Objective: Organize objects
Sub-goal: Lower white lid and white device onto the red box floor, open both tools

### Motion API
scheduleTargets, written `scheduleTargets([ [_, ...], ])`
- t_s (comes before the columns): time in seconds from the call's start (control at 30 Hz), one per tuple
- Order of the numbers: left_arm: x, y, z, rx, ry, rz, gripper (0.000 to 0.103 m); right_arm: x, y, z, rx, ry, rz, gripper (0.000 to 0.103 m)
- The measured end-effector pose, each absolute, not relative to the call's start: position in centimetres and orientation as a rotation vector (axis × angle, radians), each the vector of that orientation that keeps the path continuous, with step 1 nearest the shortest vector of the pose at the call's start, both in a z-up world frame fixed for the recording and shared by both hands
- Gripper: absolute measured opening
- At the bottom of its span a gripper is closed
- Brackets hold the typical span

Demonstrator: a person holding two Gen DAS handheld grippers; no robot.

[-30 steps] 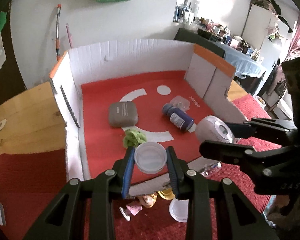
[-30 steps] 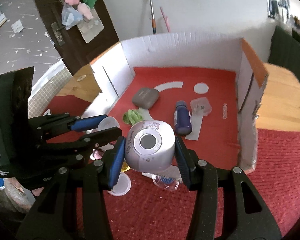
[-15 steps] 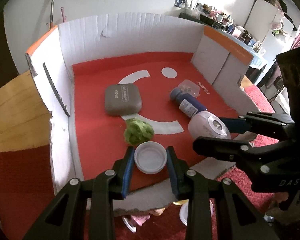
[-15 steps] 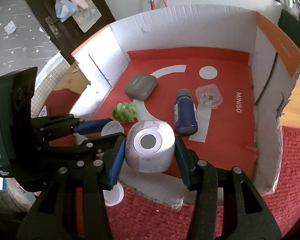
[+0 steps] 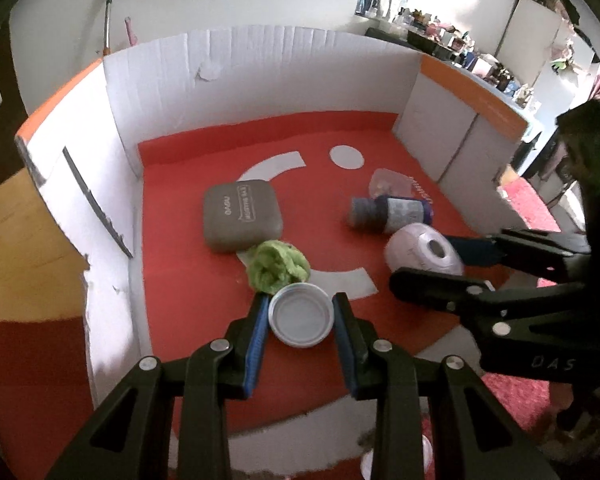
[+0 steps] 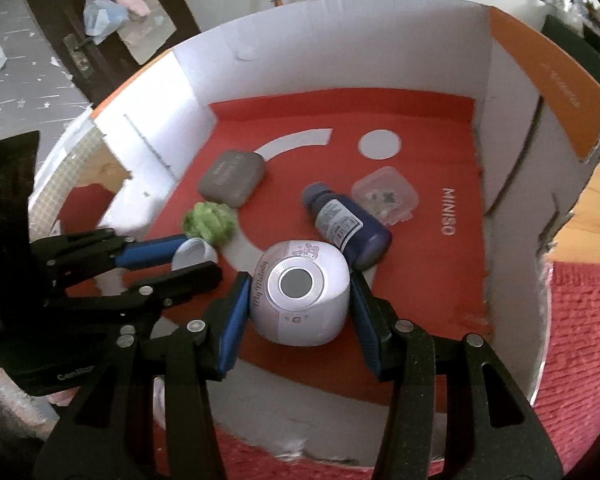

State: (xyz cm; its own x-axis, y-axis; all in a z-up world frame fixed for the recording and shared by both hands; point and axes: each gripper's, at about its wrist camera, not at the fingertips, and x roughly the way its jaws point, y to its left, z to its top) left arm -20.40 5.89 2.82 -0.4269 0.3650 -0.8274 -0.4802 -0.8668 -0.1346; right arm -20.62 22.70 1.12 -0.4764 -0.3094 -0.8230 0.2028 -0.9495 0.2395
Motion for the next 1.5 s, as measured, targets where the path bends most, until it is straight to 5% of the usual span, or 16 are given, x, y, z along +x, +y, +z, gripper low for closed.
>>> scheduleTargets([
  [1.4,-21.3,4.6,2.5,-1.268,0.14,2.364,0.034,-20.5,22.1,1.0,1.363,-0.068,-2.543,0.048],
  [1.5,-21.2,4.4,2.6,-1.267,0.134,2.369,0.04,-20.4,22.1,1.0,1.358,-0.073,-2.543,0.051],
])
